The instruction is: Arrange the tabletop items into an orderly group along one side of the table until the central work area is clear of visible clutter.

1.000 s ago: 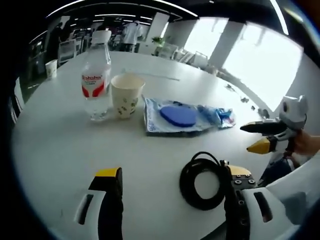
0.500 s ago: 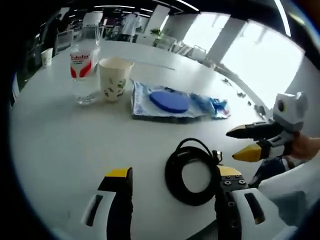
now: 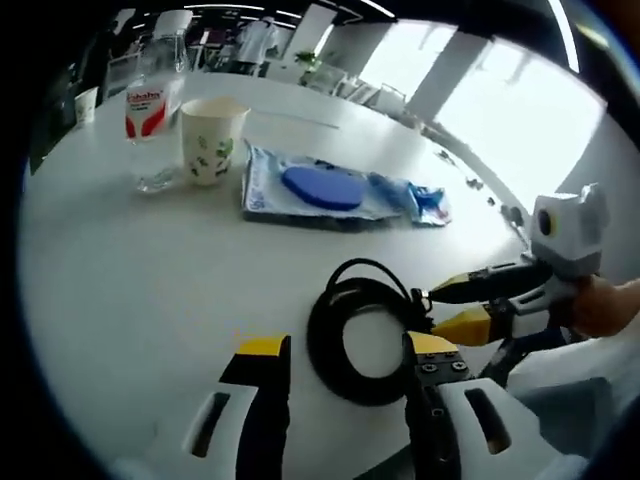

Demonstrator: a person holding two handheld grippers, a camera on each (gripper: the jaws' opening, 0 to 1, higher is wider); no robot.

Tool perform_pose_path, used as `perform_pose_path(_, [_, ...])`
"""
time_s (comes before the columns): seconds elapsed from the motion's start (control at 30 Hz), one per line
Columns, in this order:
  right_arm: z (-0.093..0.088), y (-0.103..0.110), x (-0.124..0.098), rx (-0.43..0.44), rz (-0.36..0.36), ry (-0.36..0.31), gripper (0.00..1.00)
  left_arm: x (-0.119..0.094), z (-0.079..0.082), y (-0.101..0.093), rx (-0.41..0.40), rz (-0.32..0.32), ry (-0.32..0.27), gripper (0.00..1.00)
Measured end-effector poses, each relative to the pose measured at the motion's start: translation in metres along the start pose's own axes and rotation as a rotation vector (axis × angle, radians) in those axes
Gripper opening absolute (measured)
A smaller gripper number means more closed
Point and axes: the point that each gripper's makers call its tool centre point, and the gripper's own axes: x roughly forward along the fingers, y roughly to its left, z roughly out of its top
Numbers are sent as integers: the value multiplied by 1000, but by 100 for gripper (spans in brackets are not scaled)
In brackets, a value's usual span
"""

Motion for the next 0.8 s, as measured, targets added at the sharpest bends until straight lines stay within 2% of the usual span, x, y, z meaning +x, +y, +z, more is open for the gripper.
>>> perform_pose_path(0.1, [-5, 6, 4, 37, 31, 15, 27, 1, -3, -3, -10, -5, 3, 34])
perform_pose_path(0.23, [0, 7, 7, 99, 55, 3, 23, 5, -6, -6, -35, -22, 10, 26])
perform_pose_path(0.4, [0, 1, 9, 77, 27, 18, 14, 6, -6, 0, -89, -3, 5, 18])
perform_pose_path(0.47, [1, -2, 10, 129, 30, 10, 12, 5, -10, 2, -98, 11, 28, 11])
perform_pose_path(0.53, [1, -3, 9, 139, 28, 10, 11, 6, -13, 3, -96, 16, 43, 2])
perform_pose_path(0.63, [2, -3, 9, 130, 21, 11, 10, 5, -20, -2, -105, -3, 73, 2])
perform_pose_path(0.8, [4, -4, 3, 115, 22, 7, 9, 3, -20, -6, -125, 3, 62, 1])
